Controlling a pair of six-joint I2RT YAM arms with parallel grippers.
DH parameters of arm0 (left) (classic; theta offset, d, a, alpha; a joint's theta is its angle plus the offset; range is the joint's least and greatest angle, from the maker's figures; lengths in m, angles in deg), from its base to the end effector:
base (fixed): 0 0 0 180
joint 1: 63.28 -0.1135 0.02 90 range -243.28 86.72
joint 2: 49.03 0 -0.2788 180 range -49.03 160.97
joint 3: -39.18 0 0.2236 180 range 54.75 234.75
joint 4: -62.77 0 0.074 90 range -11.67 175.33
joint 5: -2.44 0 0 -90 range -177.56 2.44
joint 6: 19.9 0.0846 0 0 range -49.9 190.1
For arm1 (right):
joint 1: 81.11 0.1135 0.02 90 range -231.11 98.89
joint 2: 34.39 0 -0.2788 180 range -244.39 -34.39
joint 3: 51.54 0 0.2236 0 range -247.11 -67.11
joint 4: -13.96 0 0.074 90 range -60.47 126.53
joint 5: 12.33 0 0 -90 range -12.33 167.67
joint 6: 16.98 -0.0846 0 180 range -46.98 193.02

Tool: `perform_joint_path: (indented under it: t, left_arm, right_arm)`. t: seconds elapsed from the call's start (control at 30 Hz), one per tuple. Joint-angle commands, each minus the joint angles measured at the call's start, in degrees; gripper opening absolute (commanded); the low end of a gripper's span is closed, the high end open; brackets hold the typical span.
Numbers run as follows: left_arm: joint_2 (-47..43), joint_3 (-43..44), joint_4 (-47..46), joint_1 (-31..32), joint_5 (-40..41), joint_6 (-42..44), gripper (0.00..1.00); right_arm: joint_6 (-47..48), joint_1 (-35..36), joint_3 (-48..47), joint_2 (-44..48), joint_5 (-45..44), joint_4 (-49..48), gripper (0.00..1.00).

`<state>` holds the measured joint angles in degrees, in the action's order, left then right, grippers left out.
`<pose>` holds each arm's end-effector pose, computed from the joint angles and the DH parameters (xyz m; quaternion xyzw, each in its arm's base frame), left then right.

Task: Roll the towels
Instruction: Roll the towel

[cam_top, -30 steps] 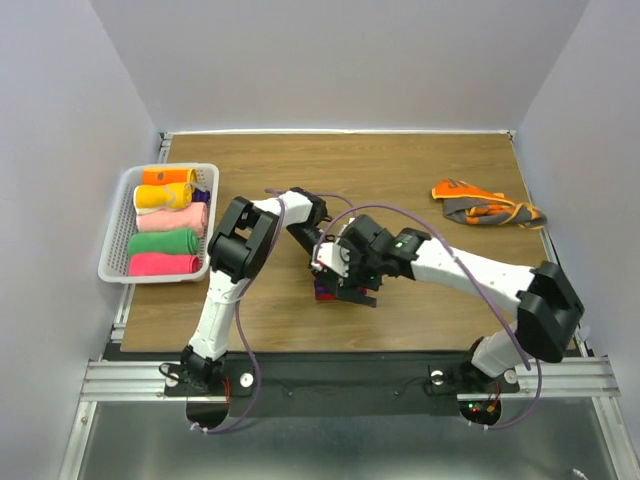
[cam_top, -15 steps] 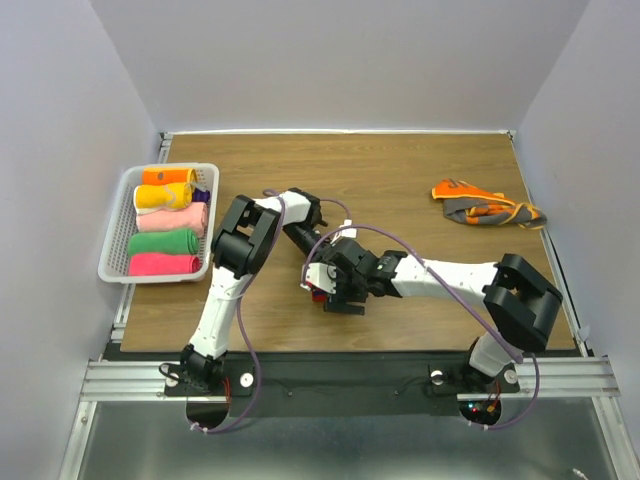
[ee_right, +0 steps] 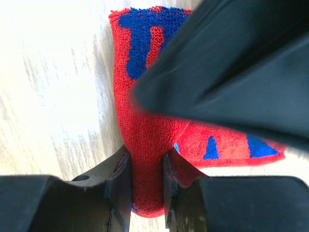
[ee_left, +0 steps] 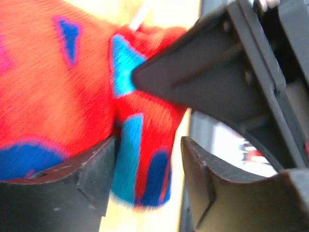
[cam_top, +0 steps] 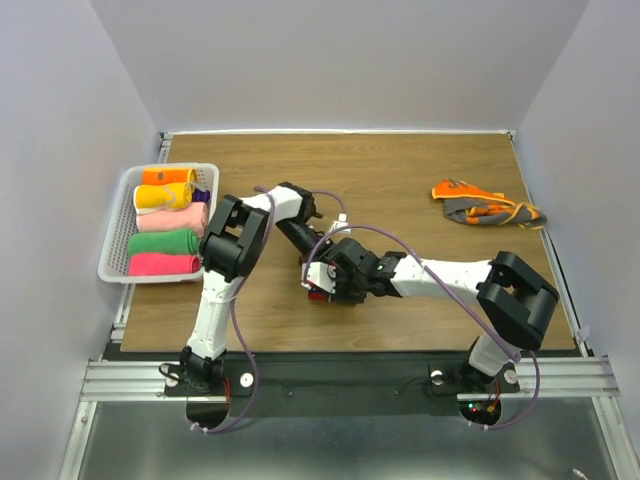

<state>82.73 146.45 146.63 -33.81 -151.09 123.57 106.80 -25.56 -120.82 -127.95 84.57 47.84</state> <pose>0.2884 -0.2499 0.1228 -0.4929 -0.6845 0.5365 0.0246 0.1752 0.2733 0.1656 -0.6865 0.6711 0.1085 0.2579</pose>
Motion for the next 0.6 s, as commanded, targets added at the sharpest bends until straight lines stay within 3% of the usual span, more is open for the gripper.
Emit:
perform_joint_path:
  t: [0.0, 0.27, 0.47, 0.57]
  left_arm:
    - [-11.1, -0.9, -9.0, -4.8, 8.9, 1.4, 0.70]
    - [-30.2, -6.1, -23.2, -17.4, 11.4, -7.6, 0.77]
    - [-52.3, -27.8, -45.1, -19.7, 21.8, -8.9, 0.85]
    - [-61.9, -36.8, -49.5, -19.5, 26.0, -7.4, 0.89]
  right_arm:
    - [-1.1, -1.1, 0.6, 0.5, 8.6, 3.7, 0.01]
    - [-2.3, -6.1, -3.6, -3.1, 18.1, 9.5, 0.01]
    - [-4.2, -12.6, -12.4, -10.5, 29.1, 17.1, 0.02]
    - [-4.2, -15.0, -16.4, -14.6, 34.9, 19.9, 0.02]
